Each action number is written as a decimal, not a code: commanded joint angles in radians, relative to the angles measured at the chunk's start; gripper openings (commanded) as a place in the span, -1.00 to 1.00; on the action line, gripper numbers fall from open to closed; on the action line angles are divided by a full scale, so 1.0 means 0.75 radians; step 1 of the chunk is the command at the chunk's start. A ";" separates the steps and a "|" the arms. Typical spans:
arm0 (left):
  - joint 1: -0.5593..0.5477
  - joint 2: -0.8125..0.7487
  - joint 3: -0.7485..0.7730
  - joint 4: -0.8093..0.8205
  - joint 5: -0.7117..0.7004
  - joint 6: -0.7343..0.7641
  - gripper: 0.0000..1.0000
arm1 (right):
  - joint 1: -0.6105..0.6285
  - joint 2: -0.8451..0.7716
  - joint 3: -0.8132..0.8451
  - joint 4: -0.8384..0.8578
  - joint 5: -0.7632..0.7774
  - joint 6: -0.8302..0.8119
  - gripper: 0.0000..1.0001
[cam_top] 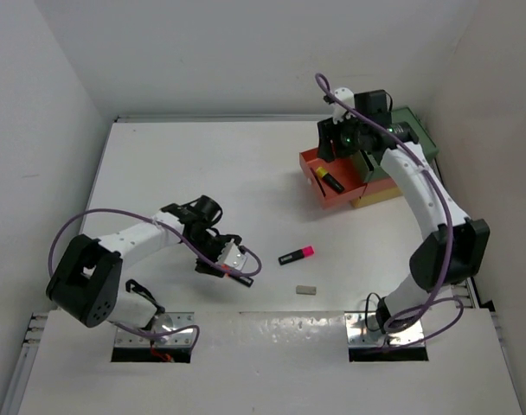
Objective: Sort the stationery into containers
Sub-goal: Pick up the pen from the center of the board.
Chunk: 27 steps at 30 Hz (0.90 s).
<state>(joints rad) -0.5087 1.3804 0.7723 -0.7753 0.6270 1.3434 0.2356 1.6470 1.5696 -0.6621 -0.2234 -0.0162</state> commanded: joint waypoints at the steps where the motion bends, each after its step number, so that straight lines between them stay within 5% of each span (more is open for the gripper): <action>1: -0.050 0.029 -0.019 0.134 -0.038 -0.091 0.40 | 0.011 -0.097 -0.025 0.001 -0.070 0.087 0.13; 16: -0.170 0.135 -0.150 0.330 -0.212 -0.147 0.07 | 0.013 -0.220 -0.240 -0.009 -0.301 0.203 0.21; 22: -0.187 0.074 -0.146 0.355 -0.253 -0.210 -0.48 | 0.040 -0.232 -0.311 -0.011 -0.479 0.249 0.21; 27: -0.179 -0.043 -0.032 0.267 -0.241 -0.275 -0.62 | 0.111 -0.224 -0.383 -0.050 -0.661 0.204 0.22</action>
<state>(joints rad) -0.6399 1.4063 0.6868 -0.5468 0.4480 1.1706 0.2848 1.4998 1.3029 -0.6914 -0.5884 0.1436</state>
